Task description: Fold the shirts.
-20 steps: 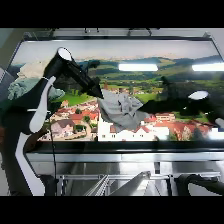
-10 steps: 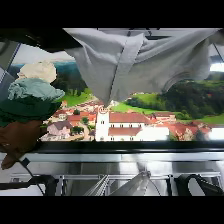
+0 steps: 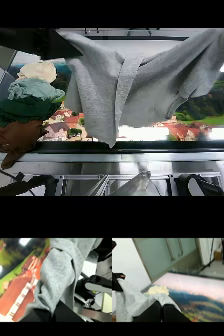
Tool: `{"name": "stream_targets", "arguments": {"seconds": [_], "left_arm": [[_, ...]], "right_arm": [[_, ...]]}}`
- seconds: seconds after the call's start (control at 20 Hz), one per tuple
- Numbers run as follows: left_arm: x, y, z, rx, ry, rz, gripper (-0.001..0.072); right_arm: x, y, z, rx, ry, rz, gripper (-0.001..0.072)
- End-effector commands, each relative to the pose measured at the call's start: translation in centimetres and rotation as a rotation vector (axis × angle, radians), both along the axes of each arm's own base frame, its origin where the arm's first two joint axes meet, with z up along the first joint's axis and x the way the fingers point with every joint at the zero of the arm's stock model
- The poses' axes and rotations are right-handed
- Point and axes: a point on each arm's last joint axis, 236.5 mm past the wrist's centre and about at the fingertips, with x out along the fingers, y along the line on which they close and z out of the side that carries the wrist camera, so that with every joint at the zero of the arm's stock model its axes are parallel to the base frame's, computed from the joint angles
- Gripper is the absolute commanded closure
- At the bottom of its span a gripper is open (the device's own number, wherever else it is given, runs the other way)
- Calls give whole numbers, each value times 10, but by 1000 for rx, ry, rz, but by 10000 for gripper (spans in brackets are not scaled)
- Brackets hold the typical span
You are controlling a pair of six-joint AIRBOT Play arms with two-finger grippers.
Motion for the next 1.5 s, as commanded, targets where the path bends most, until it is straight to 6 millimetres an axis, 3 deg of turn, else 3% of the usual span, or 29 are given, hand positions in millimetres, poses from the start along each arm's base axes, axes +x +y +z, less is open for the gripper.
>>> {"name": "stream_targets", "arguments": {"seconds": [0.0, 0.1, 0.15, 0.2, 0.25, 0.4, 0.5, 0.55, 0.65, 0.75, 0.85, 1.0, 1.2, 1.25, 1.3, 1.35, 1.4, 1.45], "left_arm": [[33, 1, -93, 83, 204, 24, 688], [58, 8, -154, 108, 351, 69, 684], [70, 13, -179, 108, 408, 99, 448], [84, 21, -201, 107, 455, 135, 40], [96, 29, -217, 104, 508, 173, -11], [113, 68, -240, 106, 668, 239, -9], [98, 87, -248, 119, 809, 229, -7], [88, 87, -254, 124, 861, 221, -6], [59, 69, -272, 138, 928, 183, 11], [30, 37, -298, 161, 928, 139, 11], [6, 4, -326, 206, 940, 116, 11], [-15, -33, -361, 270, 955, 84, 11], [-8, -63, -383, 311, 974, 55, 12], [-3, -68, -386, 316, 974, 58, 12], [2, -73, -388, 317, 976, 60, 13], [7, -77, -387, 315, 967, 51, 25], [10, -80, -383, 312, 957, 30, 232], [13, -82, -378, 306, 944, 12, 500]], "right_arm": [[52, 4, -94, -14, 254, 47, 695], [85, 8, -167, -32, 433, 61, 692], [102, 7, -201, -43, 506, 49, 560], [119, 2, -229, -32, 566, 20, 235], [134, -7, -254, -19, 615, -16, 16], [140, -46, -290, -22, 716, -74, 17], [113, -69, -314, -59, 863, -76, 18], [95, -72, -329, -81, 950, -61, 18], [57, -63, -365, -98, 1100, -14, 18], [25, -47, -401, -72, 1209, 8, 18], [10, -41, -431, -82, 1251, -30, 18], [19, -40, -447, -101, 1235, -96, 18], [56, -52, -450, -27, 1164, -240, 29], [61, -51, -449, -19, 1149, -232, 148], [65, -50, -449, -21, 1136, -219, 324], [70, -50, -450, -15, 1130, -215, 389], [75, -49, -450, 6, 1132, -216, 389], [80, -48, -449, 32, 1137, -214, 389]]}}
